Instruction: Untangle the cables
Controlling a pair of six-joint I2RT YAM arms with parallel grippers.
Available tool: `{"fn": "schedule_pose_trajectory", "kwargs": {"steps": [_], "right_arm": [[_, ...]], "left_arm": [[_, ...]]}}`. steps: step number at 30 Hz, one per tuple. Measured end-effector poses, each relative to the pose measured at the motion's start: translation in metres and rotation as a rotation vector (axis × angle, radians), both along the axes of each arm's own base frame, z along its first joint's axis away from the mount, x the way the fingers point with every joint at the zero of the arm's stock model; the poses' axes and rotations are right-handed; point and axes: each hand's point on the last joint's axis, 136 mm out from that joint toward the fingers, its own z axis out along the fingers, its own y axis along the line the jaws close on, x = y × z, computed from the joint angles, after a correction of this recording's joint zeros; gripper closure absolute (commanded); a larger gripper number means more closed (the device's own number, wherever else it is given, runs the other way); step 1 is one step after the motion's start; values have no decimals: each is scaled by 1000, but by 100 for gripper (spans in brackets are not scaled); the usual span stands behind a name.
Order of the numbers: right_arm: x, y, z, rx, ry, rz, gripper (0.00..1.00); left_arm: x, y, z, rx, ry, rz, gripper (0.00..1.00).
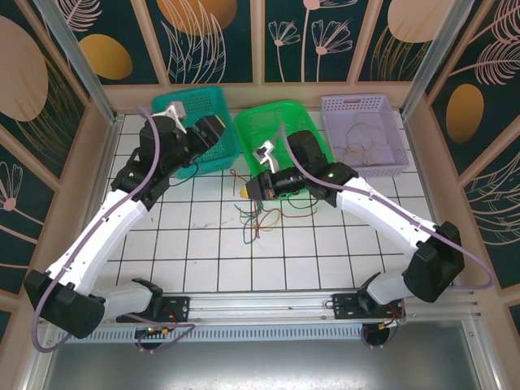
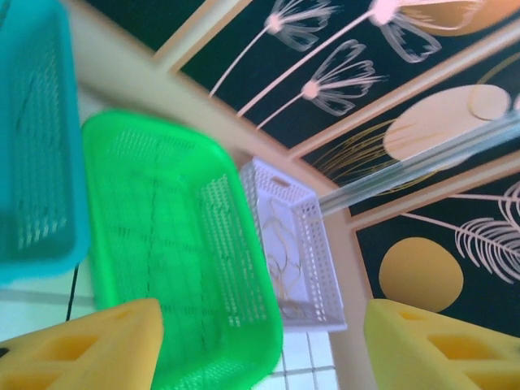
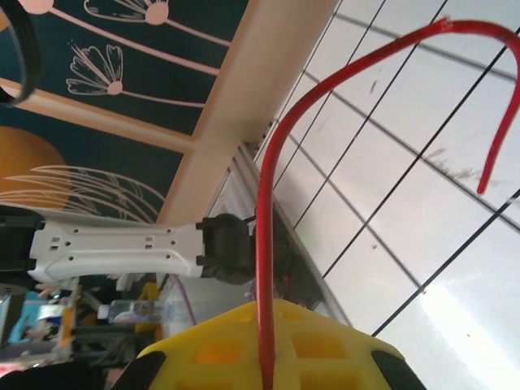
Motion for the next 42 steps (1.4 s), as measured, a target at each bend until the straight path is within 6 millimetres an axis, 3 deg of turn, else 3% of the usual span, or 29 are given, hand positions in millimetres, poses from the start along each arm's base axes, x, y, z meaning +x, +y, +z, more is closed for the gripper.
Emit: {"fn": "schedule_pose_trajectory", "kwargs": {"steps": [4,9,12,16,20,27,32,37,42], "right_arm": [[2,-6,2,-7,-62,-36,100],[8,-9,-3,-8,-120,-66,100],[11,-9,-6,-6,-143,-74,100],[15,-6,-6,8,-194,-83,100],[19,-3,-9,20,-243,-93,100],[8,11,-6,46,-297,-51,100],[-7,16,-12,54,-281,-1,100],[-16,12,-19,52,-255,24,100],[-22,10,-11,75,-250,43,100]], "left_arm": [[-11,11,-33,-100,222,76,27],[-41,7,-84,-399,443,135,21],[-44,2,-112,-533,567,182,15],[-33,-18,-113,-656,637,162,14],[-35,-37,-108,-729,687,118,15],[-32,-45,-103,-815,705,107,17],[-22,-47,-116,-833,728,135,39],[-16,-41,-121,-802,712,158,51],[-9,-39,-122,-765,683,160,87]]}}
